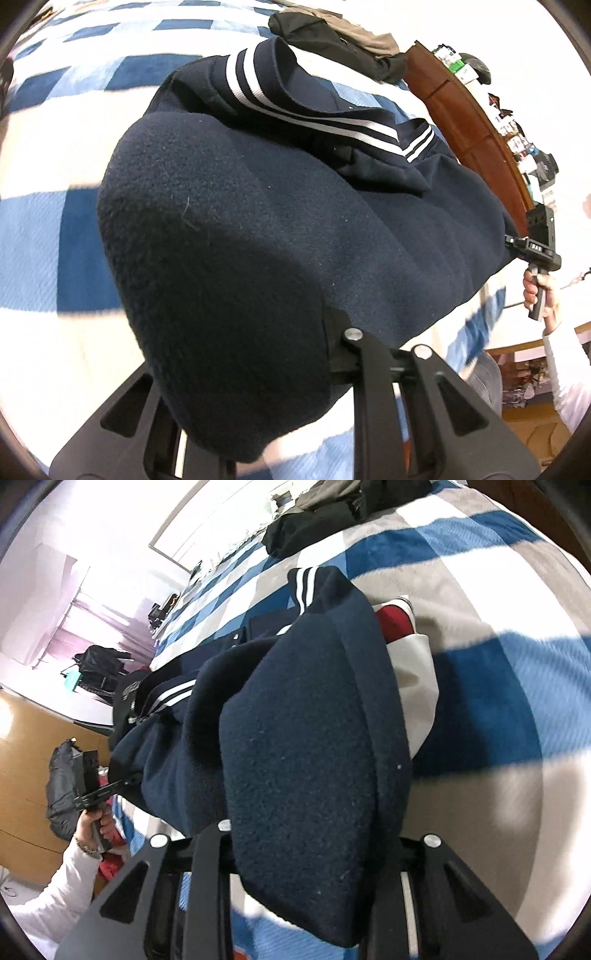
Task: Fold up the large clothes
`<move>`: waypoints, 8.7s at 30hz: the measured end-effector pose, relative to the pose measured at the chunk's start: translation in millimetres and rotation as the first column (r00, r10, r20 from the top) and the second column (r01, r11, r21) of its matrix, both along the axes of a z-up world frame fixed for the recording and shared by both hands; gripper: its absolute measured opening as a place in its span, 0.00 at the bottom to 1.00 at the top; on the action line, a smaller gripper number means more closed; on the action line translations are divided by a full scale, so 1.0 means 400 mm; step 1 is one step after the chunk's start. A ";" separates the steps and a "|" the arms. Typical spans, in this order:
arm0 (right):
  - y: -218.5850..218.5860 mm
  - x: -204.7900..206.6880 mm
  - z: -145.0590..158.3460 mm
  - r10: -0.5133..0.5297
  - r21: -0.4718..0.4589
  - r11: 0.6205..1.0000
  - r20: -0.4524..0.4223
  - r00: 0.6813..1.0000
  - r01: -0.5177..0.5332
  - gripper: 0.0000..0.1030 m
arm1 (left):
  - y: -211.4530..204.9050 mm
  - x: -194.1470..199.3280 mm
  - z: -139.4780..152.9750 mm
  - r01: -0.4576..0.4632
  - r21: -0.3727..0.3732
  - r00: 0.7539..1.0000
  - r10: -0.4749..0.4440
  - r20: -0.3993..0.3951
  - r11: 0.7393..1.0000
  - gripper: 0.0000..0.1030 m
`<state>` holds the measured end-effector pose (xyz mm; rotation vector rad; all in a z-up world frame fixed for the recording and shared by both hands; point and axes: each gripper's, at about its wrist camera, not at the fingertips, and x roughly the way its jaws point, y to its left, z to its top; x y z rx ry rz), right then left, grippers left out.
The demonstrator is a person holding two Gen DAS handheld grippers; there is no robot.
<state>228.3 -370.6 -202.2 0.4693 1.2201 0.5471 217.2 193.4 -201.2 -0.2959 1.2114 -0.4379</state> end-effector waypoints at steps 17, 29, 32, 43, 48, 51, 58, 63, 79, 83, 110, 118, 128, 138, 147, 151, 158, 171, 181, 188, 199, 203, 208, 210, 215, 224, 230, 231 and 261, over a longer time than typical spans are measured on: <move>-0.072 -0.103 -0.102 0.064 -0.024 0.997 -0.106 0.992 -0.067 0.89 | -0.003 -0.067 -0.120 -0.064 -0.022 0.994 0.061 -0.093 0.998 0.93; 0.217 -0.029 0.279 0.491 -0.372 0.834 0.160 0.856 -0.409 0.96 | -0.075 -0.188 0.052 -0.040 0.193 0.991 0.014 0.136 0.980 0.94; 0.468 0.013 0.268 0.671 -0.421 0.705 0.133 0.730 -0.571 0.95 | -0.093 -0.158 0.037 -0.102 0.174 0.986 0.077 0.146 0.979 0.94; 0.936 0.165 0.125 0.851 -0.512 0.454 0.006 0.526 -0.729 0.95 | -0.055 -0.212 0.055 -0.205 0.175 0.968 0.173 0.182 0.963 0.94; 1.006 0.196 0.002 0.862 -0.577 0.330 -0.137 0.488 -0.747 0.59 | -0.016 -0.250 0.065 -0.192 0.162 0.971 0.164 0.172 0.968 0.94; 1.016 0.193 -0.061 0.858 -0.602 0.241 -0.234 0.456 -0.761 0.28 | -0.021 -0.244 0.074 -0.179 0.150 0.972 0.151 0.181 0.972 0.94; 1.000 0.223 -0.024 0.843 -0.622 0.281 -0.204 0.498 -0.731 0.06 | -0.088 -0.179 0.078 -0.138 0.083 0.967 0.116 0.225 0.987 0.94; 0.967 0.305 0.068 0.814 -0.699 0.342 -0.113 0.569 -0.628 0.06 | -0.155 -0.095 0.018 -0.099 0.030 0.974 0.091 0.208 0.995 0.94; 0.992 0.484 -0.160 0.746 -0.730 0.315 -0.204 0.633 -0.607 0.17 | -0.217 -0.048 -0.137 -0.032 0.096 0.978 0.011 0.209 0.995 0.94; 0.955 0.481 -0.071 0.762 -0.683 0.364 -0.174 0.624 -0.634 0.84 | -0.214 -0.048 -0.138 -0.035 0.089 0.976 0.014 0.219 0.995 0.94; 0.607 0.380 -0.175 0.824 -0.696 0.152 -0.303 0.479 -0.702 0.71 | -0.222 -0.060 -0.137 -0.028 0.091 0.967 0.004 0.255 0.995 0.94; 0.593 0.393 -0.119 0.764 -0.681 0.213 -0.332 0.554 -0.701 0.21 | -0.223 -0.059 -0.138 -0.029 0.090 0.965 0.005 0.261 0.996 0.94; 0.542 0.438 0.045 0.735 -0.750 0.295 -0.218 0.642 -0.592 0.07 | -0.223 -0.058 -0.140 -0.031 0.087 0.966 0.007 0.259 0.996 0.94; 0.526 0.526 -0.134 0.651 -0.751 0.304 -0.285 0.703 -0.586 0.12 | -0.224 -0.051 -0.147 -0.037 0.085 0.968 0.015 0.250 0.996 0.94; 0.422 0.417 0.002 0.573 -0.775 0.472 -0.092 0.815 -0.420 0.95 | -0.242 -0.071 -0.118 -0.030 0.173 0.957 -0.022 0.290 0.984 0.94; 0.369 0.265 0.112 0.569 -0.729 0.582 0.047 0.821 -0.361 0.95 | -0.252 -0.093 -0.056 -0.074 0.298 0.942 -0.032 0.335 0.952 0.94; 0.266 -0.019 0.140 0.328 -0.488 0.852 0.222 0.918 -0.187 0.95 | -0.222 -0.090 -0.010 -0.069 0.237 0.958 -0.003 0.288 0.969 0.94; 0.150 -0.104 -0.097 0.081 -0.232 0.972 0.210 0.974 -0.031 0.95 | -0.166 -0.091 -0.145 0.038 0.152 0.993 -0.054 0.102 0.988 0.94; 0.008 -0.218 -0.007 -0.254 0.100 0.966 0.225 0.941 0.237 0.95 | -0.280 -0.137 0.016 0.077 0.167 0.961 -0.117 0.249 0.983 0.94; -0.105 -0.374 -0.102 -0.490 0.278 0.849 0.098 0.866 0.449 0.95 | -0.576 -0.120 0.104 0.241 -0.012 0.928 -0.227 0.297 0.970 0.94; -0.126 -0.390 -0.230 -0.598 0.410 0.729 -0.006 0.801 0.548 0.96 | -0.707 -0.072 -0.060 0.116 -0.188 0.986 -0.090 0.142 0.975 0.94; -0.120 -0.313 -0.248 -0.625 0.483 0.673 -0.034 0.780 0.560 0.96 | -0.704 -0.062 -0.095 0.094 -0.223 0.992 -0.072 0.107 0.970 0.94; -0.093 -0.216 -0.253 -0.647 0.409 0.661 -0.115 0.754 0.629 0.97 | -0.707 -0.053 -0.118 0.058 -0.234 0.995 -0.039 0.087 0.970 0.94; -0.074 -0.188 -0.239 -0.641 0.342 0.688 -0.127 0.757 0.640 0.97 | -0.712 -0.051 -0.122 0.059 -0.226 0.995 -0.041 0.086 0.972 0.94; -0.065 -0.208 -0.175 -0.673 0.291 0.693 -0.066 0.737 0.659 0.40 | -0.698 -0.048 -0.100 0.064 -0.243 0.996 -0.048 0.072 0.968 0.94; -0.004 -0.160 -0.008 -0.550 0.285 0.813 0.088 0.830 0.508 0.30 | -0.508 -0.102 0.006 -0.024 -0.268 0.994 0.051 0.095 0.963 0.94; 0.156 -0.101 0.174 -0.424 0.243 0.897 0.239 0.874 0.369 0.29 | -0.304 -0.136 -0.002 -0.139 -0.278 0.984 0.165 0.071 0.951 0.94; 0.190 -0.093 0.203 -0.393 0.228 0.913 0.264 0.881 0.339 0.29 | -0.275 -0.139 -0.021 -0.160 -0.287 0.982 0.182 0.052 0.944 0.94; 1.088 -0.129 0.235 0.356 -0.240 0.921 0.200 0.913 -0.307 0.29 | 0.012 -0.216 -0.172 -0.358 -0.413 0.929 0.365 -0.065 0.838 0.94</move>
